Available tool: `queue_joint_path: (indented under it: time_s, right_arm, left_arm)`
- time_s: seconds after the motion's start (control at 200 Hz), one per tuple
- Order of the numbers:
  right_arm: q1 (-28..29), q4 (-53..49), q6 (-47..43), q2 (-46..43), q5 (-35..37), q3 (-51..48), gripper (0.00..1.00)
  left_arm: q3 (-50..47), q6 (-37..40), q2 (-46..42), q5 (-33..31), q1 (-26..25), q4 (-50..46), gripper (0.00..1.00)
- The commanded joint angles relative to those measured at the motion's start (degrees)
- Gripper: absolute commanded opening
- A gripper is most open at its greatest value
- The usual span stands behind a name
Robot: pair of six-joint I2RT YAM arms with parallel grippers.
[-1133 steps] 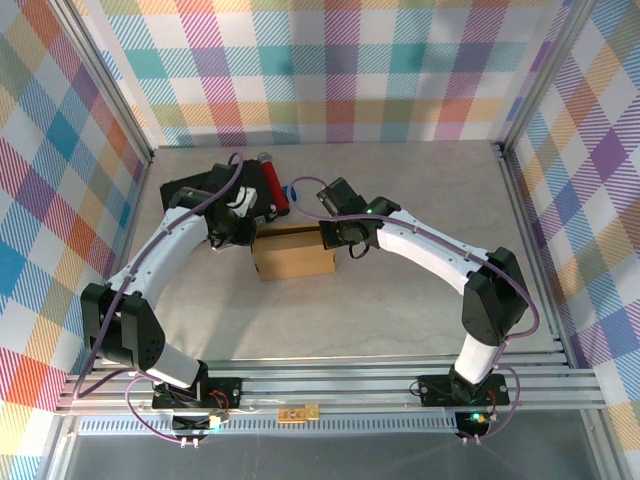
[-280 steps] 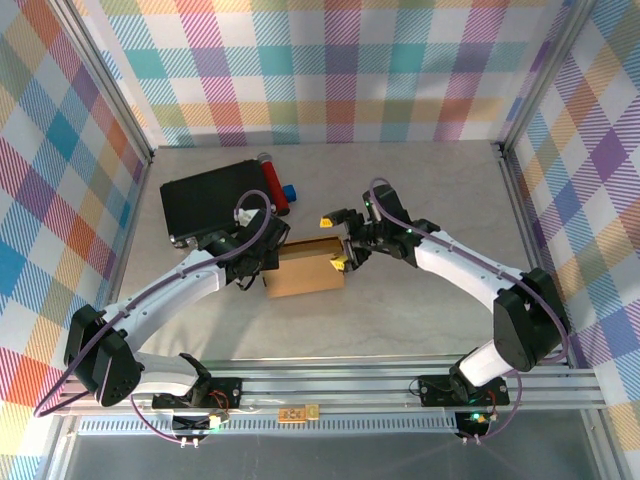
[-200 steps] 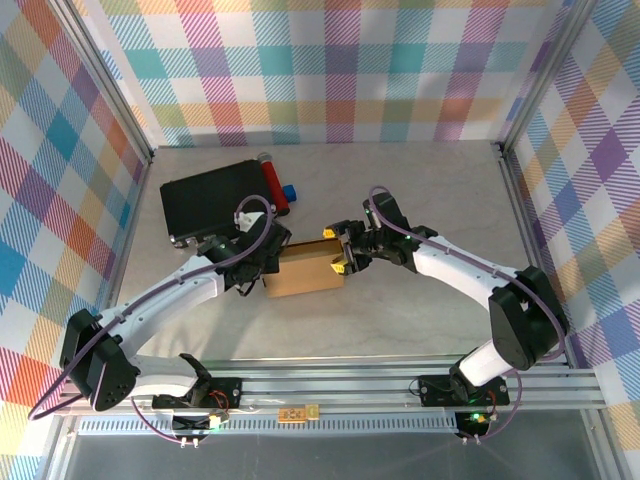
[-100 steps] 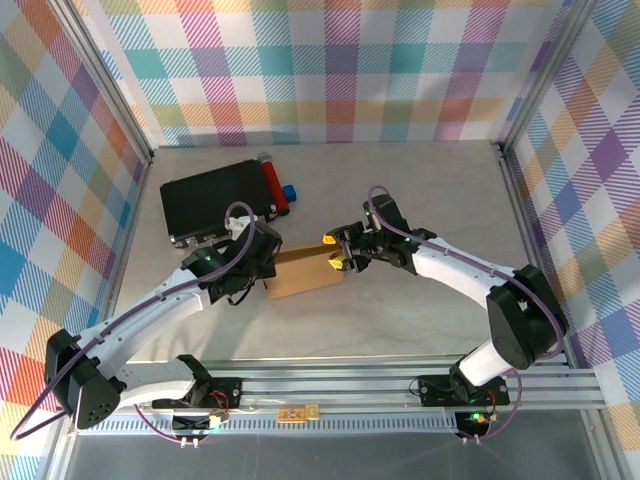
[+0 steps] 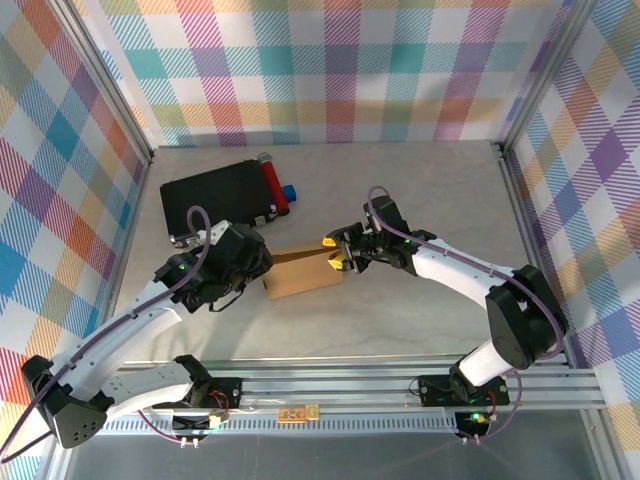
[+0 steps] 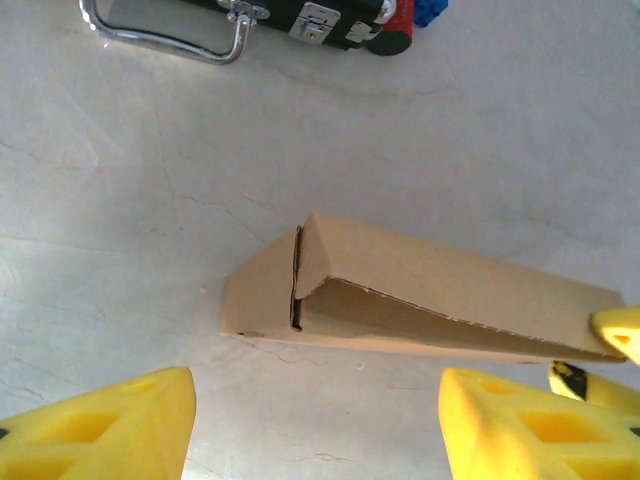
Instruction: Fold the paper box
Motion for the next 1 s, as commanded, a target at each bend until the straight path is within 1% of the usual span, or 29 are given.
queue_joint_path:
  time_s: [0.0,0.1,0.205,0.23,0.305,0.49,0.605,0.705,0.87,0.9,0.965,0.995]
  right_arm:
    - [0.11,-4.50,-0.87,1.09,0.17,-2.31,0.41]
    - [0.07,-4.56,-0.93,1.18,0.13,-2.13,0.41]
    - [0.11,-4.73,-1.22,1.09,0.00,-2.19,0.40]
    - [0.11,-4.78,-1.15,1.00,-0.02,-2.32,0.40]
    - [0.09,-4.69,-1.23,0.83,0.05,-2.51,0.40]
    - [0.11,-4.72,-1.28,1.09,-0.13,-2.38,0.40]
    - [0.15,-4.93,-1.34,1.09,-0.29,-2.33,0.39]
    - [0.13,-4.92,-1.28,1.17,-0.29,-2.26,0.39]
    - [0.11,-4.93,-1.17,1.18,-0.13,-2.33,0.39]
    - [0.10,-4.91,-1.26,1.18,-0.19,-2.29,0.39]
    - [0.11,-5.11,-1.30,1.09,-0.12,-2.32,0.38]
    - [0.11,-5.17,-1.34,1.01,-0.11,-2.42,0.38]
  left_arm:
    - [-3.26,-18.29,-3.37,6.82,4.29,4.35,0.69]
    - [-6.95,-24.30,-3.89,10.74,7.18,8.56,0.68]
    - [-11.82,-27.25,-4.35,12.61,9.80,15.86,0.67]
    - [-12.78,-29.51,-4.42,12.92,10.48,18.02,0.67]
    - [-14.89,-31.20,-3.94,13.78,11.97,23.27,0.67]
    - [-15.31,-32.28,-1.81,17.04,12.39,23.84,0.63]
    - [-16.88,-33.95,-2.72,16.67,12.39,26.36,0.63]
    - [-16.58,-34.36,-2.53,17.67,12.40,26.21,0.62]
    - [-18.45,-35.76,-2.50,19.03,12.30,25.72,0.52]
    - [-19.19,-36.35,-2.60,19.03,12.30,26.63,0.48]
    - [-20.41,-36.78,-2.53,19.07,12.30,28.61,0.35]
    - [-20.37,-36.74,-2.36,19.24,12.23,28.45,0.31]
